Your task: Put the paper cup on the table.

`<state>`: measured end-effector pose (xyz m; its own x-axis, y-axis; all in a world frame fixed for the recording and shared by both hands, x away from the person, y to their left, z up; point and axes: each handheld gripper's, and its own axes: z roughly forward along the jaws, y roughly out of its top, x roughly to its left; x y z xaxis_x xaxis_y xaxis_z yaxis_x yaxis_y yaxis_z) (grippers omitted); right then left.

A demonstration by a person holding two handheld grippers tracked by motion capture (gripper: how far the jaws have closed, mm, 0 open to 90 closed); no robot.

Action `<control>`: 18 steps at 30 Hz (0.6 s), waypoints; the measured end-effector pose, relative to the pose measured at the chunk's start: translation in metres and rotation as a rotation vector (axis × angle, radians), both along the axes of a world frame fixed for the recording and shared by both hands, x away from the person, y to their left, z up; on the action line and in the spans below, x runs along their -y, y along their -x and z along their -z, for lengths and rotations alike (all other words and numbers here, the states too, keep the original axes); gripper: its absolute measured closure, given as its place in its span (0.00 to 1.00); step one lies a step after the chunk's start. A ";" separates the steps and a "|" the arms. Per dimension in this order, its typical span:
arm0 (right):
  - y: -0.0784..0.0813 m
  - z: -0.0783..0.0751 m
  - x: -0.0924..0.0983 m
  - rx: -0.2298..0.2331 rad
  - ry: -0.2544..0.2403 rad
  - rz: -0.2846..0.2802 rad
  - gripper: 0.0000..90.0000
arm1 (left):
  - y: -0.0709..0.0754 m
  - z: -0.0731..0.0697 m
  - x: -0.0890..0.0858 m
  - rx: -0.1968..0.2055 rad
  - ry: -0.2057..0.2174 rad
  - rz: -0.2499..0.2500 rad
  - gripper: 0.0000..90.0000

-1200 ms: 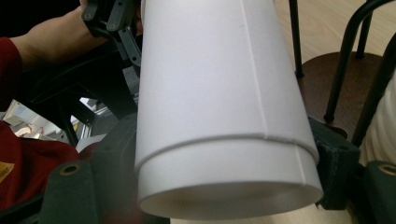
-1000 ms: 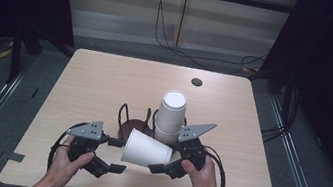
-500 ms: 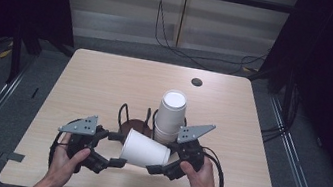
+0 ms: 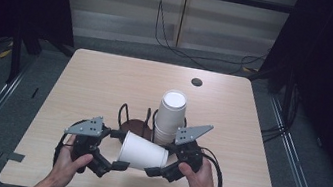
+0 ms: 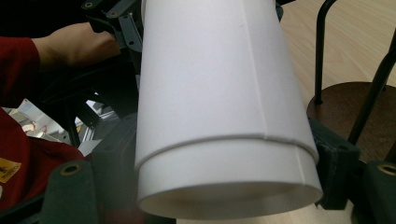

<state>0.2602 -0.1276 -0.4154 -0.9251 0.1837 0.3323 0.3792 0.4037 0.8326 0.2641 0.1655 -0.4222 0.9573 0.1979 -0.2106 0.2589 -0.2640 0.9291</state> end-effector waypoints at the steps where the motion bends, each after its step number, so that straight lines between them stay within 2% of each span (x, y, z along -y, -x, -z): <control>1: 0.000 0.000 0.000 0.000 0.001 -0.002 0.27 | 0.001 0.000 0.001 0.004 -0.004 0.000 0.00; 7: 0.000 0.001 -0.002 -0.003 0.002 -0.010 0.27 | 0.002 0.000 0.007 0.001 -0.006 0.000 0.00; 12: 0.000 0.002 -0.003 -0.005 0.016 -0.024 0.27 | 0.001 0.002 0.011 -0.030 -0.014 0.023 0.00; 18: 0.001 0.002 -0.005 -0.004 0.028 -0.031 0.27 | 0.003 0.002 0.011 -0.014 -0.014 0.043 0.05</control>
